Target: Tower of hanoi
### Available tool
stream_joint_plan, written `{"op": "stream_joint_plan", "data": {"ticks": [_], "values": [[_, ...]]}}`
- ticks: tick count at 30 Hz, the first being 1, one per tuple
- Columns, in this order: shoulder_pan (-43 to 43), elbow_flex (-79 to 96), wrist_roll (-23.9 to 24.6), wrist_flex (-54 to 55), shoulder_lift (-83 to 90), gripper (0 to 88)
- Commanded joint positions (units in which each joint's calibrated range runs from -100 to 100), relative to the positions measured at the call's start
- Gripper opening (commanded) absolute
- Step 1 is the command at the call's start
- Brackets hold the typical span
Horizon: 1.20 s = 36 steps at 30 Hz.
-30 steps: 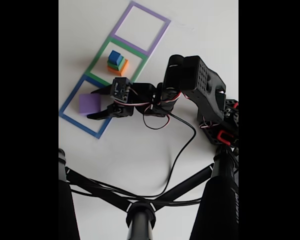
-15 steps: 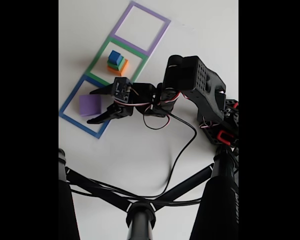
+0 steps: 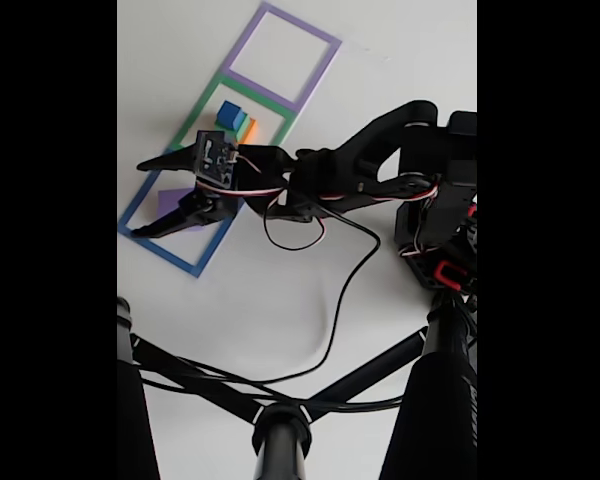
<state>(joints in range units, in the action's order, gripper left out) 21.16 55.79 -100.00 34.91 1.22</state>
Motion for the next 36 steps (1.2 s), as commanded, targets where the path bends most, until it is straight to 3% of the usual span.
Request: {"op": "stream_joint_plan", "data": {"ticks": [1,4,13,17,29,36], "values": [[0.1,-3.7,0.0,-19.7,18.8,12.1],[0.4,-8.0,0.0,-38.6,29.3,0.4],[-3.7,-35.2,0.0,-90.4,42.2,0.1],[-7.7,-49.7,0.0,-107.1,41.8,0.1],[-21.4,-58.2,0.0,-120.0,42.4,0.1],[-25.2,-45.7,0.0,-113.9,47.7,5.9]]}}
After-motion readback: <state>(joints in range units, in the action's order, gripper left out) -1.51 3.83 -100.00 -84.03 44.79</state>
